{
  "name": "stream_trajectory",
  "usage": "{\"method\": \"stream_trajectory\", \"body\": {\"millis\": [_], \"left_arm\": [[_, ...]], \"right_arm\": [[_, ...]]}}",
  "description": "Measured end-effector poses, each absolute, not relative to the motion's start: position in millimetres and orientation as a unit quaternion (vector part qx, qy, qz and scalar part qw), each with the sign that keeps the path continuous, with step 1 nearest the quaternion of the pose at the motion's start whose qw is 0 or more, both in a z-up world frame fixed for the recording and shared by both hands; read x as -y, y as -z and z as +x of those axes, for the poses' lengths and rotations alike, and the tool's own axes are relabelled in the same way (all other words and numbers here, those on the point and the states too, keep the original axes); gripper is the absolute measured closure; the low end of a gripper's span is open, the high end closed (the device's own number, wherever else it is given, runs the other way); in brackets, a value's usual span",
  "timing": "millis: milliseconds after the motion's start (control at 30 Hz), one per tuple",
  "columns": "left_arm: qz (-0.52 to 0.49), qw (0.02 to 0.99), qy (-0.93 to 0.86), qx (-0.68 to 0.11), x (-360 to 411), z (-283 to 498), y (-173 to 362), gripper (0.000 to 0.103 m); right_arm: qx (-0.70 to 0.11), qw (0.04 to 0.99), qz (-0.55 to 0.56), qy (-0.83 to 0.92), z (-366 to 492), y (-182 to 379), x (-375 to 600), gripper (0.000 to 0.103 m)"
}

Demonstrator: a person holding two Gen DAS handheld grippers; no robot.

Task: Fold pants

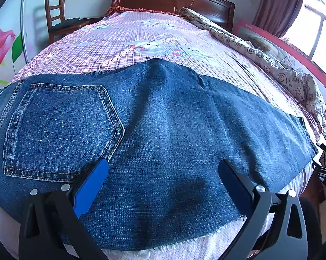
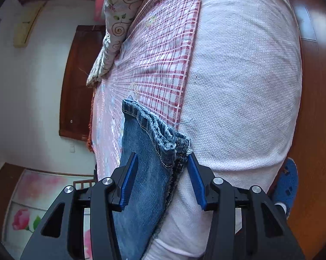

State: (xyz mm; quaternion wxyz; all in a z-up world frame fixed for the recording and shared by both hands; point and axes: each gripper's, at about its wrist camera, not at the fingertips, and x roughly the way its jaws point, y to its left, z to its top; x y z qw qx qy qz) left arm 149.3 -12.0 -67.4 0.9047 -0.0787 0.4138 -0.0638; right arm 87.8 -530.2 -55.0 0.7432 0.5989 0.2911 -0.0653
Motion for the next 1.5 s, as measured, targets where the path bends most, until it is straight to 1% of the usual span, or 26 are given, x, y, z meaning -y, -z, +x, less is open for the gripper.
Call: {"method": "stream_trajectory", "body": {"millis": [67, 100, 167, 200, 233, 267, 367, 433, 700, 800, 867, 900, 1033, 1200, 1267, 1333, 1367, 1400, 1467, 1500], "left_arm": [[-0.082, 0.905, 0.063, -0.413, 11.5, 149.3, 67.6, 0.002], [-0.082, 0.905, 0.063, -0.412, 11.3, 149.3, 67.7, 0.002], [-0.081, 0.905, 0.064, -0.412, 11.1, 149.2, 67.7, 0.002], [-0.081, 0.905, 0.066, -0.412, 10.8, 149.1, 67.7, 0.002], [-0.082, 0.905, 0.068, -0.412, 10.0, 148.6, 67.4, 0.002], [-0.083, 0.904, 0.071, -0.413, 9.2, 148.5, 67.0, 0.002], [-0.092, 0.902, 0.08, -0.414, 5.6, 149.3, 66.1, 0.002], [-0.096, 0.901, 0.084, -0.414, 3.9, 149.5, 65.9, 0.002], [-0.104, 0.903, 0.108, -0.403, -2.8, 145.8, 64.1, 0.002], [-0.144, 0.9, 0.13, -0.391, -17.8, 141.4, 56.4, 0.002], [-0.16, 0.907, 0.125, -0.369, -31.1, 134.8, 48.1, 0.002], [-0.158, 0.915, 0.123, -0.351, -38.3, 129.4, 41.6, 0.002], [-0.145, 0.922, 0.127, -0.336, -52.8, 118.3, 30.7, 0.002], [-0.11, 0.922, 0.135, -0.345, -47.2, 112.0, 40.3, 0.002], [-0.11, 0.92, 0.141, -0.348, -41.7, 111.3, 44.5, 0.002], [-0.109, 0.918, 0.141, -0.353, -38.1, 110.8, 47.0, 0.002], [-0.107, 0.918, 0.14, -0.356, -35.3, 110.8, 48.3, 0.002], [-0.107, 0.916, 0.139, -0.36, -33.1, 111.6, 49.5, 0.002], [-0.102, 0.916, 0.138, -0.363, -28.9, 112.4, 48.3, 0.002], [-0.099, 0.917, 0.137, -0.362, -27.1, 112.9, 47.1, 0.002]], "right_arm": [[-0.281, 0.74, 0.608, 0.062, 86.0, 56.6, 530.2, 0.058], [-0.285, 0.744, 0.6, 0.063, 86.5, 55.6, 530.0, 0.066], [-0.302, 0.751, 0.582, 0.078, 85.9, 55.3, 529.9, 0.081], [-0.297, 0.747, 0.59, 0.072, 83.8, 58.7, 531.8, 0.085], [-0.29, 0.741, 0.602, 0.068, 81.3, 61.4, 533.8, 0.086], [-0.283, 0.737, 0.61, 0.061, 79.3, 61.5, 533.7, 0.089], [-0.257, 0.747, 0.612, 0.048, 77.3, 48.4, 530.0, 0.096], [-0.244, 0.75, 0.614, 0.041, 79.0, 36.6, 526.3, 0.098], [-0.246, 0.808, 0.535, -0.025, 118.4, -41.9, 486.3, 0.098], [-0.261, 0.827, 0.493, -0.07, 140.8, -69.2, 447.8, 0.098], [-0.271, 0.832, 0.473, -0.099, 154.7, -78.8, 419.5, 0.098], [-0.278, 0.829, 0.472, -0.109, 161.2, -79.7, 408.0, 0.098], [-0.289, 0.83, 0.469, -0.083, 161.9, -66.7, 404.5, 0.098], [-0.293, 0.836, 0.462, 0.043, 133.1, -30.7, 481.0, 0.098], [-0.324, 0.823, 0.464, 0.052, 124.7, -6.9, 510.2, 0.098], [-0.409, 0.785, 0.456, 0.085, 121.8, 21.0, 526.5, 0.095], [-0.423, 0.789, 0.439, 0.081, 119.9, 23.9, 528.8, 0.094], [-0.417, 0.806, 0.411, 0.085, 115.7, 17.4, 529.3, 0.088], [-0.369, 0.845, 0.375, 0.09, 105.4, -6.0, 530.9, 0.086], [-0.345, 0.86, 0.368, 0.083, 104.2, -14.4, 533.5, 0.063]]}}
